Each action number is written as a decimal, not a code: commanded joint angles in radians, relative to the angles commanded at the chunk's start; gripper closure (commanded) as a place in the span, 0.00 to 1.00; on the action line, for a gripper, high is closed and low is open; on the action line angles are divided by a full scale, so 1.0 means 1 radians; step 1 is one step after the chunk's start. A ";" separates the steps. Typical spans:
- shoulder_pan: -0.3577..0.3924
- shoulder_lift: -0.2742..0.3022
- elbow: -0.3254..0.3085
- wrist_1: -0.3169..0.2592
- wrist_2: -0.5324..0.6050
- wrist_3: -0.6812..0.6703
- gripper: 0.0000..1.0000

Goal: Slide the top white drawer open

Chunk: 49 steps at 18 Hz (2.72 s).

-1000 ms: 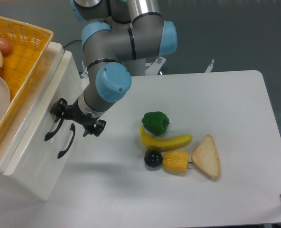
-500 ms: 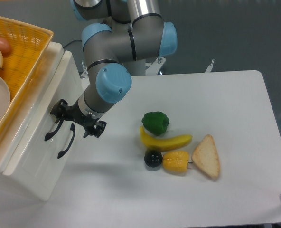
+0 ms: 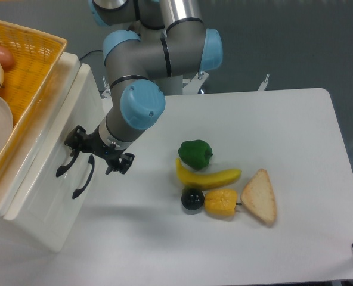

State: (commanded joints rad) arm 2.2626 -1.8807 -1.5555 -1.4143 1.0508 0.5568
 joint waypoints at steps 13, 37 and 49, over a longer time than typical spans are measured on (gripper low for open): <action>0.005 -0.008 0.014 0.025 0.015 0.002 0.00; 0.018 -0.015 0.041 0.031 0.072 0.048 0.00; 0.048 -0.026 0.057 0.032 0.074 0.080 0.00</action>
State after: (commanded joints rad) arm 2.3102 -1.9067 -1.4987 -1.3821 1.1244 0.6366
